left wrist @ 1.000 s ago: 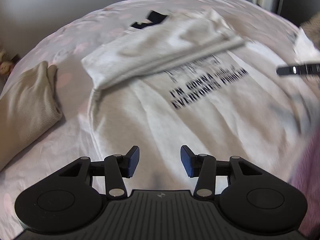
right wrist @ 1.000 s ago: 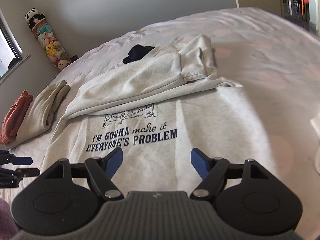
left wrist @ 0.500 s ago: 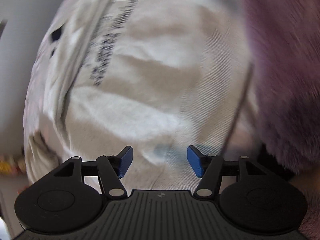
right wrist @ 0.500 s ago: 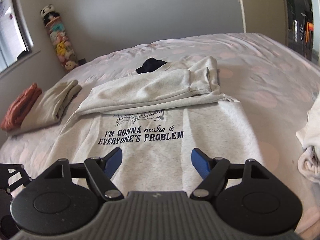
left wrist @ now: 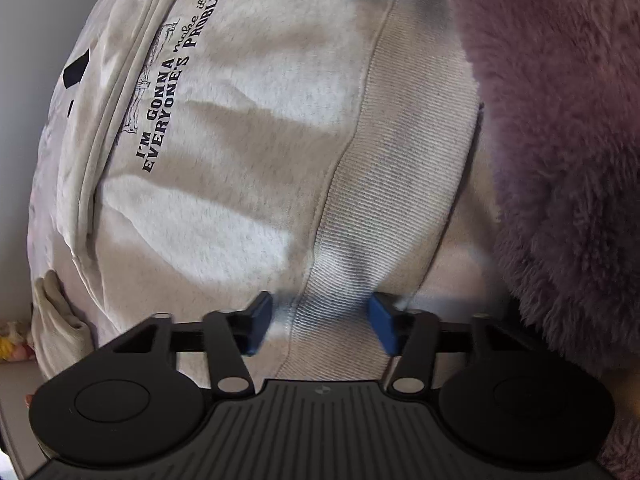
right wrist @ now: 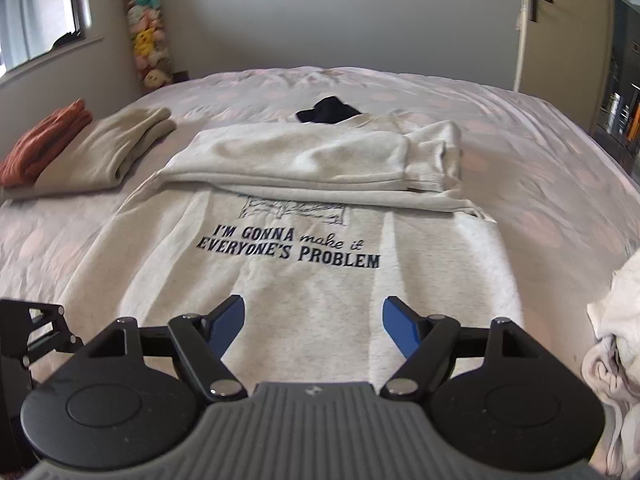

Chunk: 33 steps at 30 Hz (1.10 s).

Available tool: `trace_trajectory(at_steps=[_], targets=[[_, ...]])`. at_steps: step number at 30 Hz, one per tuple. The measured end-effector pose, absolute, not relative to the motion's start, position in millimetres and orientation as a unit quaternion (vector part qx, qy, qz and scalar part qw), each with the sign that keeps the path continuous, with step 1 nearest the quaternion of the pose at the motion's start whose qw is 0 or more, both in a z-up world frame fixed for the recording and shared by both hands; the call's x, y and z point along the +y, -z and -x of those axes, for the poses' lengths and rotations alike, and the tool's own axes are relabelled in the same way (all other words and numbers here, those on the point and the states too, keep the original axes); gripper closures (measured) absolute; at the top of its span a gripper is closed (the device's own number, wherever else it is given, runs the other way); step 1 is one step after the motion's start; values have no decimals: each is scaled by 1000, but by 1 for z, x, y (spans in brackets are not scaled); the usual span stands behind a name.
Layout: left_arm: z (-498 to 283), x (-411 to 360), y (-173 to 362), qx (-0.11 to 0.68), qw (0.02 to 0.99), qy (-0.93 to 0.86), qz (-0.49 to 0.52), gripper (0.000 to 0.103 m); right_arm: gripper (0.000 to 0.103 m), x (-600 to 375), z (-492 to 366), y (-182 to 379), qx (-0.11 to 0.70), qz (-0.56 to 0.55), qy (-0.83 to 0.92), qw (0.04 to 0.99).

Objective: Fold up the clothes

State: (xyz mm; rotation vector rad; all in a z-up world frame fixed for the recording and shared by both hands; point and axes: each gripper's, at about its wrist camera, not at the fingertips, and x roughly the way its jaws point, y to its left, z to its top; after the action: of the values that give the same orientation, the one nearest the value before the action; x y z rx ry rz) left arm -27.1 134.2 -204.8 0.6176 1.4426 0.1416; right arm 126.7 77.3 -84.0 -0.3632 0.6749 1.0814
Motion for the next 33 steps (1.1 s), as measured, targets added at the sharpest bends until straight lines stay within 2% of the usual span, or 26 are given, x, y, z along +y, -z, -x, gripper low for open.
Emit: trace_trajectory(at_steps=[1, 2, 8, 22, 27, 33], targets=[[27, 135, 204, 645, 708, -74, -278, 77, 25, 79, -124, 85, 314, 176, -511, 780], [27, 136, 203, 642, 710, -86, -277, 80, 25, 81, -122, 86, 317, 183, -522, 771], [26, 147, 193, 628, 730, -113, -246, 89, 25, 95, -98, 89, 327, 243, -582, 704], [34, 168, 157, 548, 798, -178, -176, 93, 25, 100, -22, 106, 231, 425, -642, 595], [36, 179, 151, 541, 808, -188, -138, 93, 25, 107, 6, 122, 193, 505, -635, 552], [35, 173, 158, 567, 800, -143, -135, 92, 25, 126, -4, 139, 248, 532, -610, 532]])
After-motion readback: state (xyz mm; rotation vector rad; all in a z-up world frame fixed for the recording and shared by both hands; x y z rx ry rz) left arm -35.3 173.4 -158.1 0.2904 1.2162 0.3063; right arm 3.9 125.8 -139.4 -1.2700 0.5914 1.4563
